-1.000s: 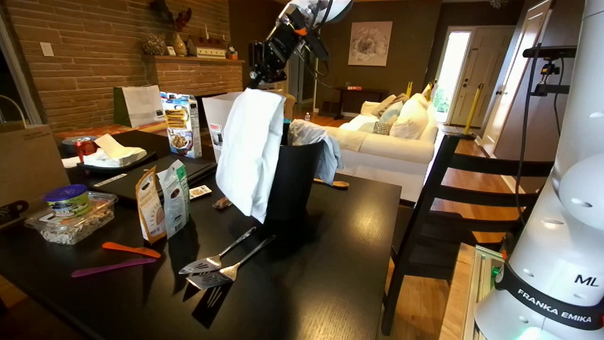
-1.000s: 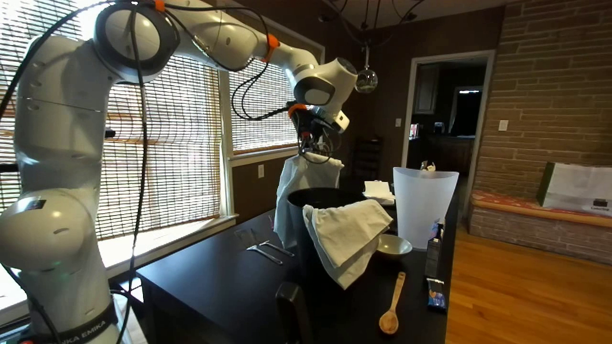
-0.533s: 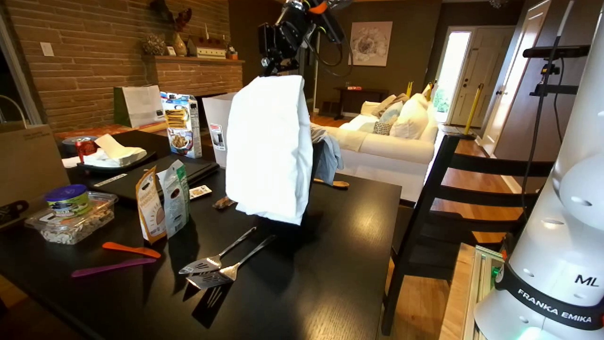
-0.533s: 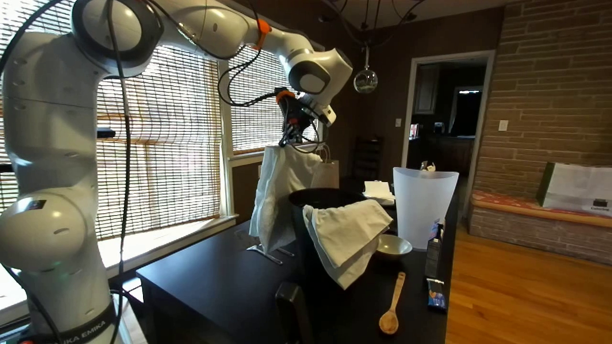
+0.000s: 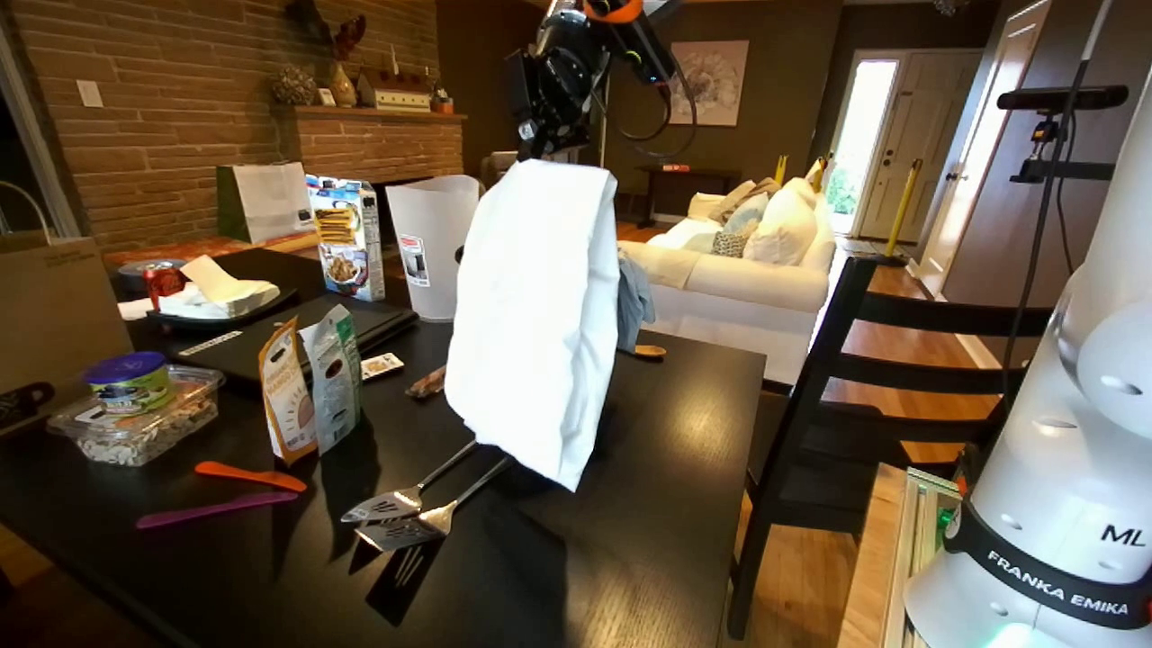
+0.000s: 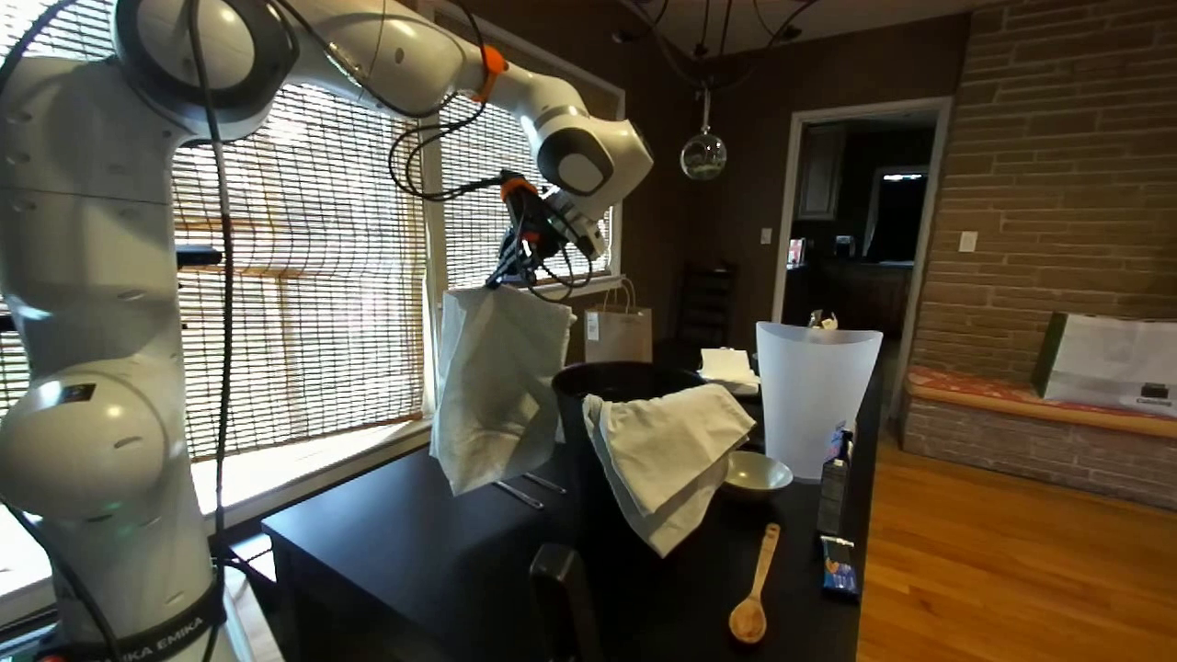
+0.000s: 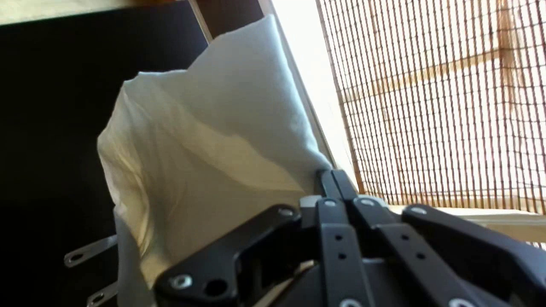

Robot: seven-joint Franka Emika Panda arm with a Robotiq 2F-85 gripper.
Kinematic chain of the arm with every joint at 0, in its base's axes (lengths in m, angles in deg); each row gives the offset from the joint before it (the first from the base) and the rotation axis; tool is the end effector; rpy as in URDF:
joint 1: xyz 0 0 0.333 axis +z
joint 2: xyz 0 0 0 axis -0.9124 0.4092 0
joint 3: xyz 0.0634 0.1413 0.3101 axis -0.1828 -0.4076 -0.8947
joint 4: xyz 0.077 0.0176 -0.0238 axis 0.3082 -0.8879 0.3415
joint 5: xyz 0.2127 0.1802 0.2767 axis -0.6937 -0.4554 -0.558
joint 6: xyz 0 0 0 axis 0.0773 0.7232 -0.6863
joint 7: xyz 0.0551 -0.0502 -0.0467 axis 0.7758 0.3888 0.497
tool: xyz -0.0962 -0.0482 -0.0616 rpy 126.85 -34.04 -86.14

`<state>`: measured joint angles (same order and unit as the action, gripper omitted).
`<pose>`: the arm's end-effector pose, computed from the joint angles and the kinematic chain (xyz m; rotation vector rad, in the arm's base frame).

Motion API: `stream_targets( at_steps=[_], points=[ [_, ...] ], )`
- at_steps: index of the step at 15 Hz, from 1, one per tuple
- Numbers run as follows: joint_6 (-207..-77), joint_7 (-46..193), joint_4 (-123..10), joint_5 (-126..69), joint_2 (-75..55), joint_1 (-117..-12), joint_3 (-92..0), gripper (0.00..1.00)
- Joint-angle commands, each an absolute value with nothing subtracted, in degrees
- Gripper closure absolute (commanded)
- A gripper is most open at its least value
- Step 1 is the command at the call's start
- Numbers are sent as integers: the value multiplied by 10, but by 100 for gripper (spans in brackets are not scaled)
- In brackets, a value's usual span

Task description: Remove the left and right towels out of the bin

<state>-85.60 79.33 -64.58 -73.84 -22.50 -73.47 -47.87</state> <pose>0.5417 0.0036 0.5427 -2.3167 0.1903 0.4399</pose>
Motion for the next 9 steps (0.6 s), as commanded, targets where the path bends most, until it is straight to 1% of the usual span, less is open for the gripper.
stream_targets(
  at_steps=[1, 9],
  points=[
    [-803, 776, -677, -761, -247, -717, -475, 100],
    [-701, 744, -696, -779, -245, -698, -475, 100]
  ],
)
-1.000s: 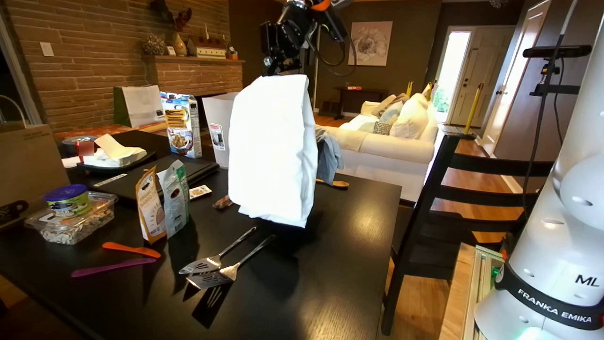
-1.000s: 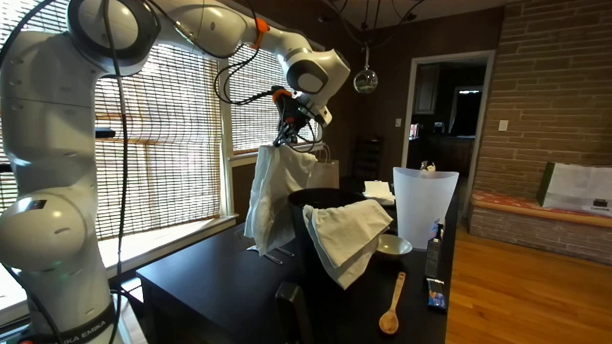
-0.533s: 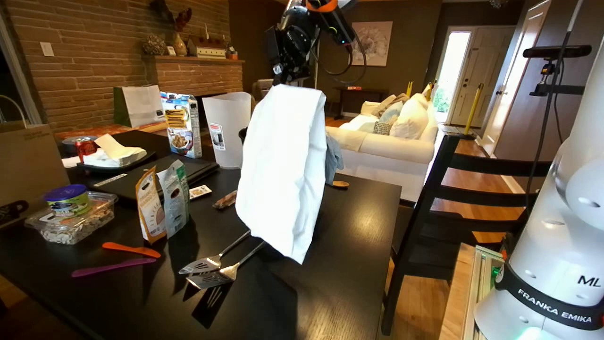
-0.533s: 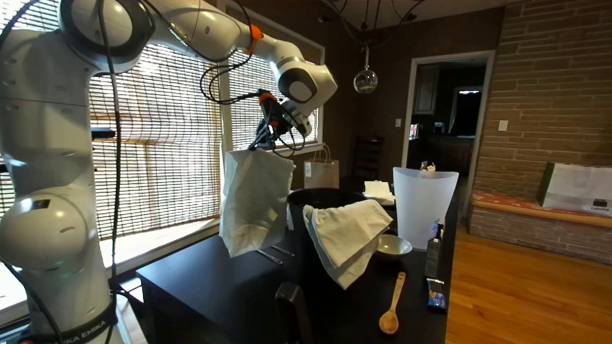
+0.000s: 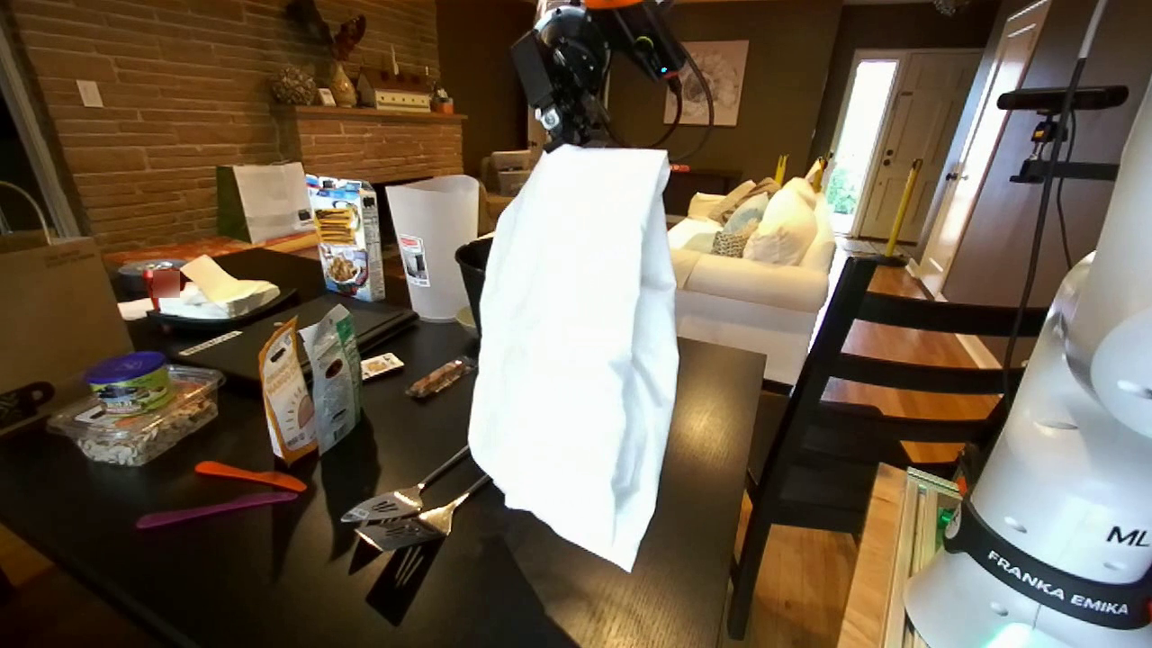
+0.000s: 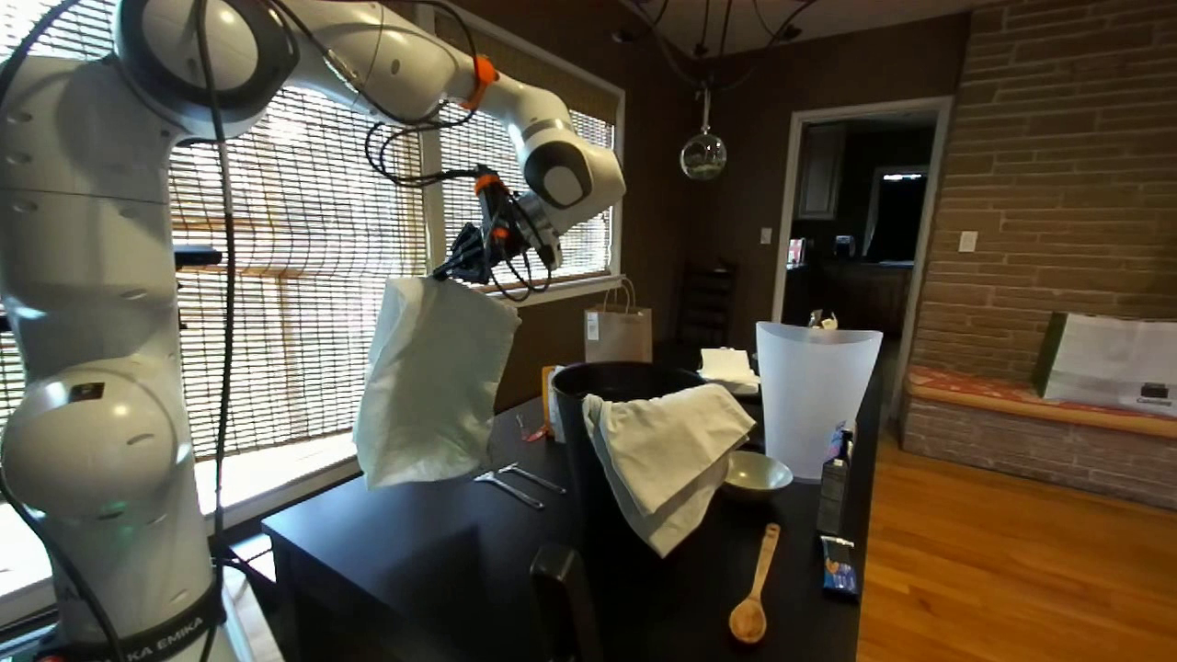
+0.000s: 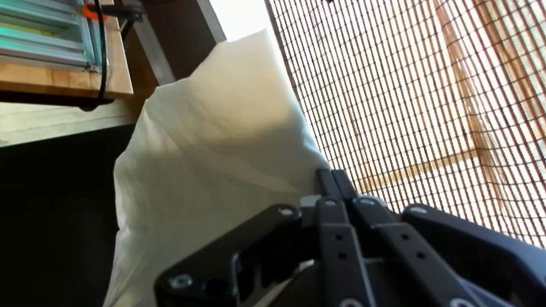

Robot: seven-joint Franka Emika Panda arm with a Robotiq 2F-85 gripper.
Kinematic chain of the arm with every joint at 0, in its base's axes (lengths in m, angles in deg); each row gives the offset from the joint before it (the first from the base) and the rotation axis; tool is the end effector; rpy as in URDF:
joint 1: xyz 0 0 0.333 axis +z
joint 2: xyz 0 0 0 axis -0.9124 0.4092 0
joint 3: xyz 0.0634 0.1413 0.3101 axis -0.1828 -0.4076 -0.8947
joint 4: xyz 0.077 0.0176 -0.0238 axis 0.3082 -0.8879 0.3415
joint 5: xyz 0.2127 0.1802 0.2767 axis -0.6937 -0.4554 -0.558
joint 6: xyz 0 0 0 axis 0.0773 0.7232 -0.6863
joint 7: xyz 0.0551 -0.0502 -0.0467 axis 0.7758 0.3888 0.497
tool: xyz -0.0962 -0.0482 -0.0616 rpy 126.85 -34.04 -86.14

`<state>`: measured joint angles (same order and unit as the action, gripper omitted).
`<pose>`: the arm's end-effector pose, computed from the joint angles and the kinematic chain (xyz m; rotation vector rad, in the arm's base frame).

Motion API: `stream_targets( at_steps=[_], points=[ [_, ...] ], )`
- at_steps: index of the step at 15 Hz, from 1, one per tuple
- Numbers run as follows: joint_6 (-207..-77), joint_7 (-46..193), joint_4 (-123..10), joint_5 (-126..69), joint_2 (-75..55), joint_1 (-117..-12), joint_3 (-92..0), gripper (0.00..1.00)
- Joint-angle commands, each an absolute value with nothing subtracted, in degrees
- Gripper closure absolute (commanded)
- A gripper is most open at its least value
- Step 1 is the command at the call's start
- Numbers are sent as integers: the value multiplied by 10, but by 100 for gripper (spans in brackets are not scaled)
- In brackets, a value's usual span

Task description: Remove the left and right towels out of the bin

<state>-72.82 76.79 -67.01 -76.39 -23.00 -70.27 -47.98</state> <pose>0.5028 0.0507 0.5355 -2.2005 0.0766 0.7661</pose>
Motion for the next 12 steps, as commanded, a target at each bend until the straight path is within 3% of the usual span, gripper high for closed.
stream_targets(
  at_steps=[1, 12],
  points=[
    [-695, 735, -702, -778, -244, -697, -475, 100],
    [-638, 702, -745, -775, -242, -674, -488, 100]
  ],
)
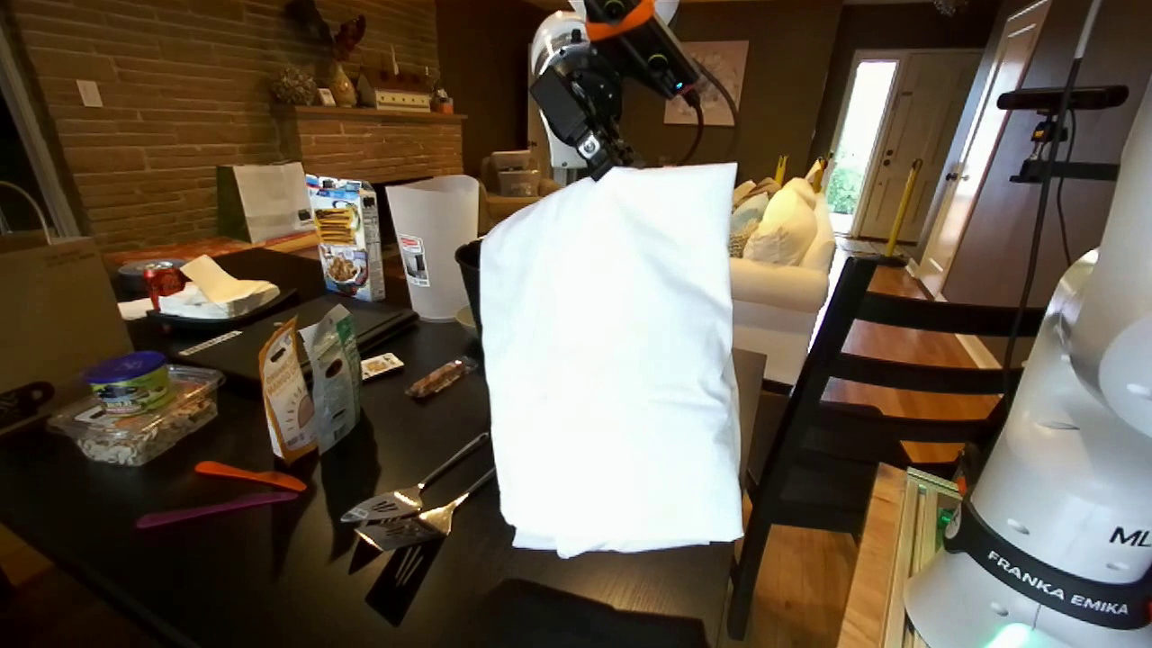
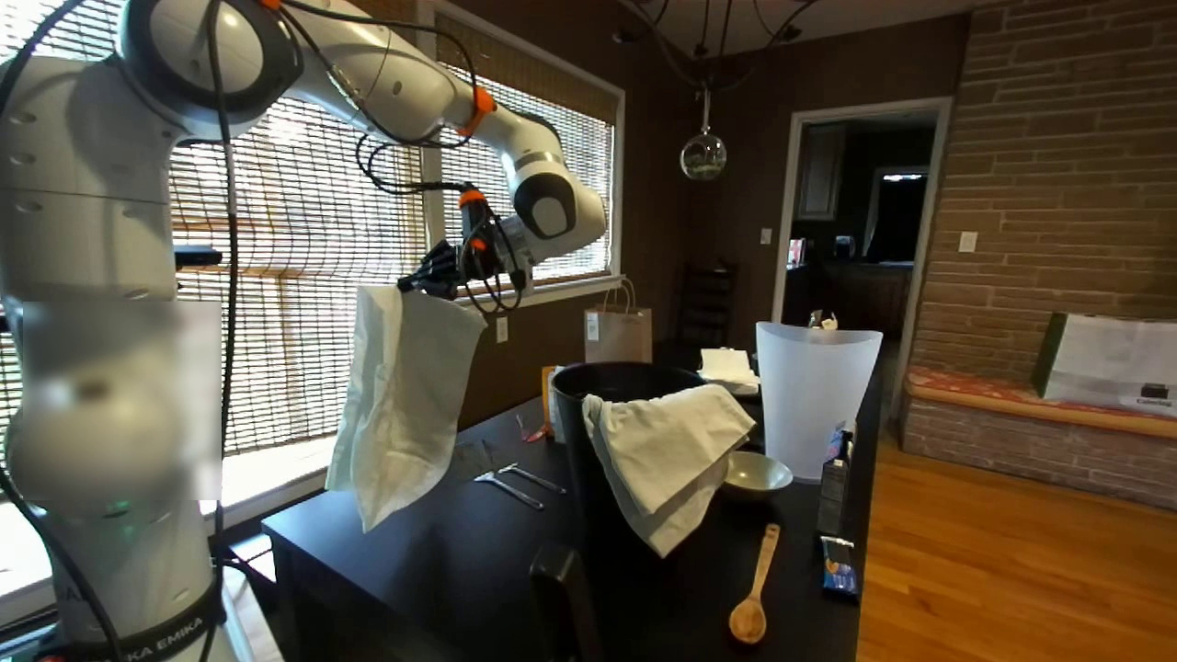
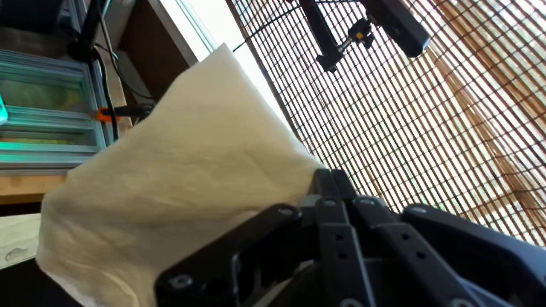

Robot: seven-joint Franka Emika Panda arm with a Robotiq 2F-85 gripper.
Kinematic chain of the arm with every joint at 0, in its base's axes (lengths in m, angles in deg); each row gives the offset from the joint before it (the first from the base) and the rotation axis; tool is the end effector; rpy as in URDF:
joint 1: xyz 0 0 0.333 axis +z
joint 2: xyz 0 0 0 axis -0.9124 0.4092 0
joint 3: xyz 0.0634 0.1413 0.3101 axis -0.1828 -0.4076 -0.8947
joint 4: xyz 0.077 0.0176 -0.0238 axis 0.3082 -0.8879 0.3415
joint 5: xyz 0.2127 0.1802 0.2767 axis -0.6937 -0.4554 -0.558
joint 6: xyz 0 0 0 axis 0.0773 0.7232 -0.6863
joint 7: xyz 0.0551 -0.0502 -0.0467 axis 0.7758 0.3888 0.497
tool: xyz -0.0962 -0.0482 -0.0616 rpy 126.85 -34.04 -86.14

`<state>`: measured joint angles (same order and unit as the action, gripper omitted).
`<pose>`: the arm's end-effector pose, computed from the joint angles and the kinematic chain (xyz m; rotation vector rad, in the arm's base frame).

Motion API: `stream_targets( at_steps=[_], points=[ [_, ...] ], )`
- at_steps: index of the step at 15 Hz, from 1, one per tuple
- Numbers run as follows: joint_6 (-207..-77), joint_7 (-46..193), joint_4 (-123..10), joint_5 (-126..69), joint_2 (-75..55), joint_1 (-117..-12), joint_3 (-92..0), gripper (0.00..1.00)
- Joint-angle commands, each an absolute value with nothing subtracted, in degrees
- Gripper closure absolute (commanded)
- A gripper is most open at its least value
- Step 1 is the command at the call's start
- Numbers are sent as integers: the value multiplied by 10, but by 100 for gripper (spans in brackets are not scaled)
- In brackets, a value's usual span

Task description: Remove the left and right towels out of the bin

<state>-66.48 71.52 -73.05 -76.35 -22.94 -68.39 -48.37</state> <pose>0.4679 0.0743 0.4994 -2.1203 0.1245 1.0753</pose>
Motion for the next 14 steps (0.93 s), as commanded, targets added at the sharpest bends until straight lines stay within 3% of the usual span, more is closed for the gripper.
stream_targets(
  at_steps=[1, 8, 14],
  points=[
    [-633, 704, -748, -776, -243, -670, -490, 100],
    [-684, 764, -799, -742, -234, -656, -496, 100],
    [-840, 831, -870, -686, -222, -655, -496, 100]
  ],
)
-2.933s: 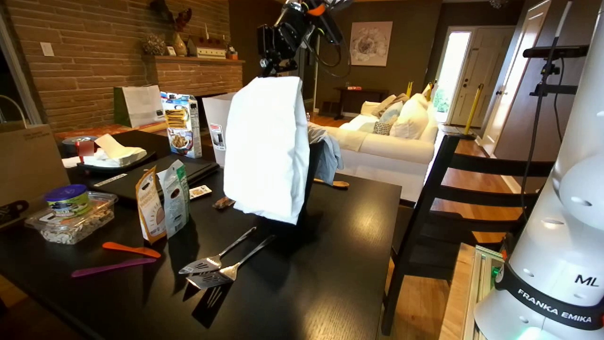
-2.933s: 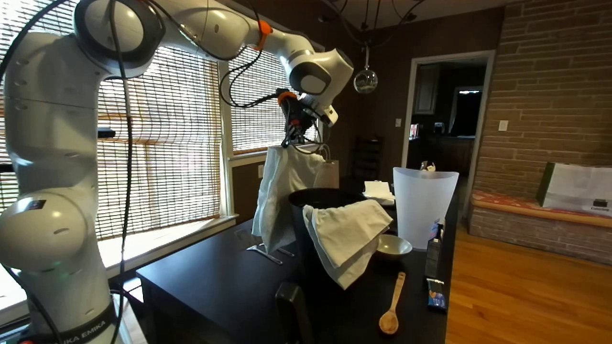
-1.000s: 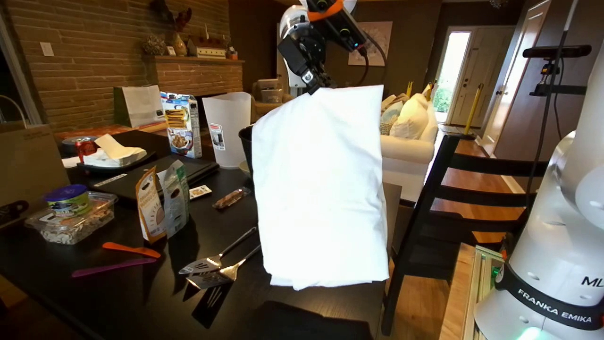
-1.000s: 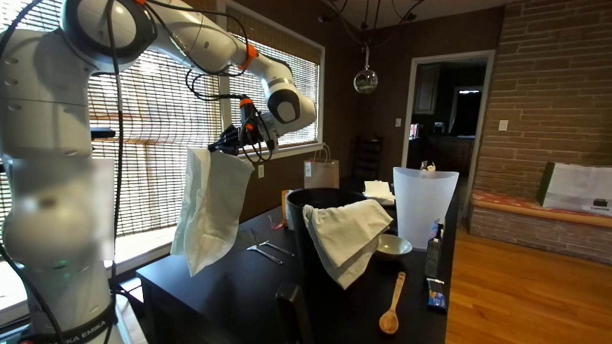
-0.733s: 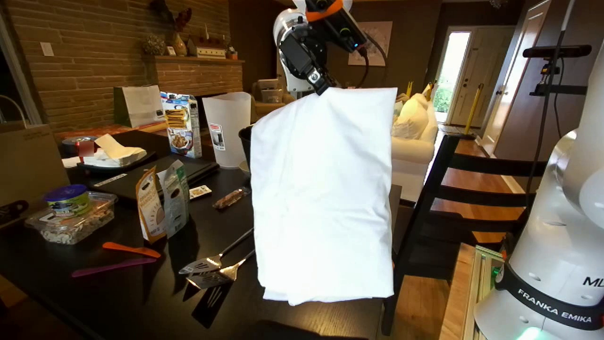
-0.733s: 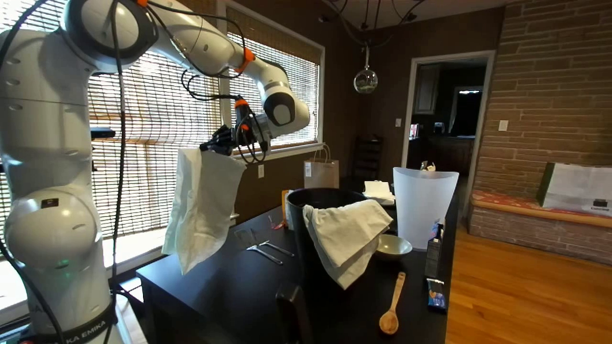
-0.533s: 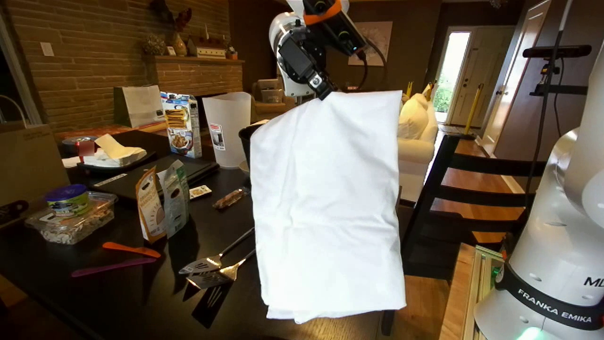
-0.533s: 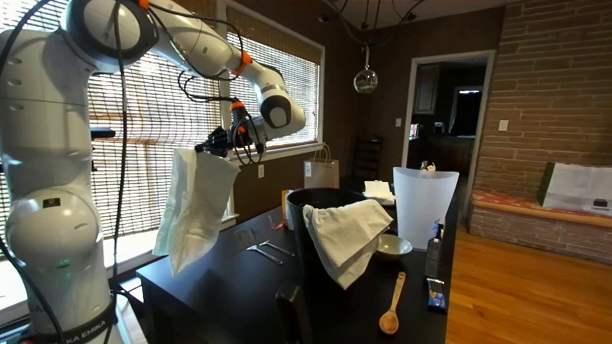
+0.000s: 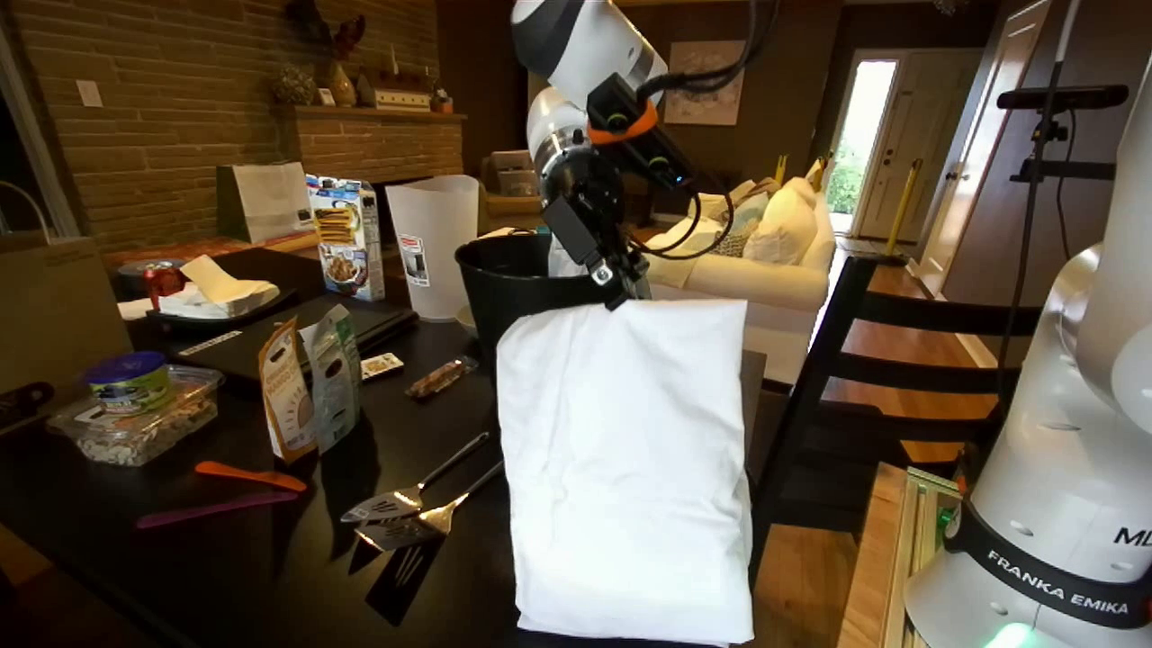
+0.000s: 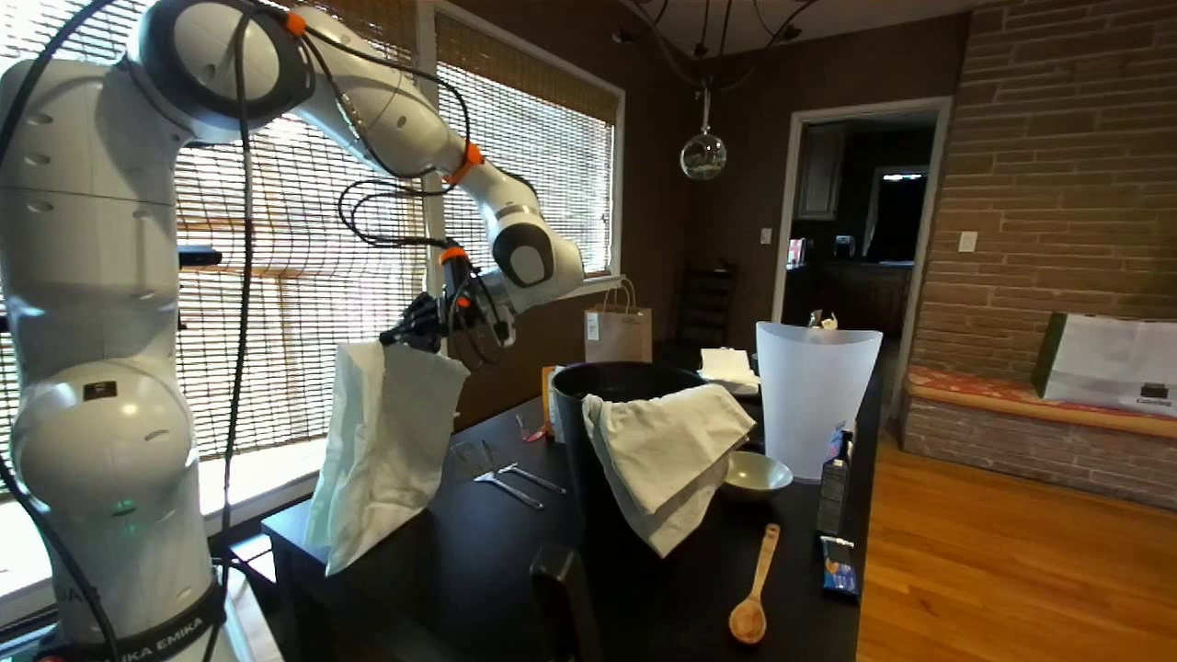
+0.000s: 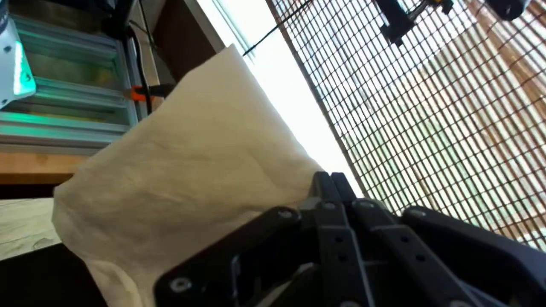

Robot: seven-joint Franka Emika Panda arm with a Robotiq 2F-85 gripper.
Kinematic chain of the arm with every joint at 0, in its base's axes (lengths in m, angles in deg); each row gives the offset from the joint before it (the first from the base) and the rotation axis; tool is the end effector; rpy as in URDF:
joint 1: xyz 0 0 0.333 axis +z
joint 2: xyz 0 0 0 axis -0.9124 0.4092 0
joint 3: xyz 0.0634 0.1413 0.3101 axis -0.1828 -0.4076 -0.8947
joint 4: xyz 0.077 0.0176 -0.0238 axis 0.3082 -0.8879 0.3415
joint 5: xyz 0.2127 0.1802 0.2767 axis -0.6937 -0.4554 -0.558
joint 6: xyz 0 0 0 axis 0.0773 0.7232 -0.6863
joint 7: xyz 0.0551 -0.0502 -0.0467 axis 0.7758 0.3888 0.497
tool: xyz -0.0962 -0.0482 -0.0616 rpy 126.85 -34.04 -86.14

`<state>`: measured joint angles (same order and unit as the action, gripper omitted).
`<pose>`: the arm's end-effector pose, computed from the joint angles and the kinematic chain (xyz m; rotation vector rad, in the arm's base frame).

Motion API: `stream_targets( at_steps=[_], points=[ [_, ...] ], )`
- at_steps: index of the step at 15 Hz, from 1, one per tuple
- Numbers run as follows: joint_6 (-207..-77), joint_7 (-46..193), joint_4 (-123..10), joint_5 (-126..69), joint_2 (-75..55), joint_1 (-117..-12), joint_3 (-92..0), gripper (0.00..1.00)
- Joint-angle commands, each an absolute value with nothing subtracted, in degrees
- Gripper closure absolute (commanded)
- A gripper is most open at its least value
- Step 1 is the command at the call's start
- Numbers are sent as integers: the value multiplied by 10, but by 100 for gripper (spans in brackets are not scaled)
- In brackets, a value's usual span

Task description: Remove the left and right towels out of the bin

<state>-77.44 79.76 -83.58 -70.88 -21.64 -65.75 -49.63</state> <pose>0.4466 0.0917 0.4068 -2.1858 0.0792 1.0920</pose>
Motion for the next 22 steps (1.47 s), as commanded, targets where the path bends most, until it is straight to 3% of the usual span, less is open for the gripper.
stream_targets(
  at_steps=[1, 12, 13, 14, 22],
  points=[
    [-866, 839, -878, -681, -221, -655, -496, 100],
    [-1093, 918, -924, -604, -239, -658, -498, 100],
    [-1104, 916, -923, -600, -241, -658, -499, 73],
    [-1116, 916, -922, -596, -243, -658, -500, 72],
    [-1186, 890, -904, -529, -283, -660, -496, 17]
  ],
)
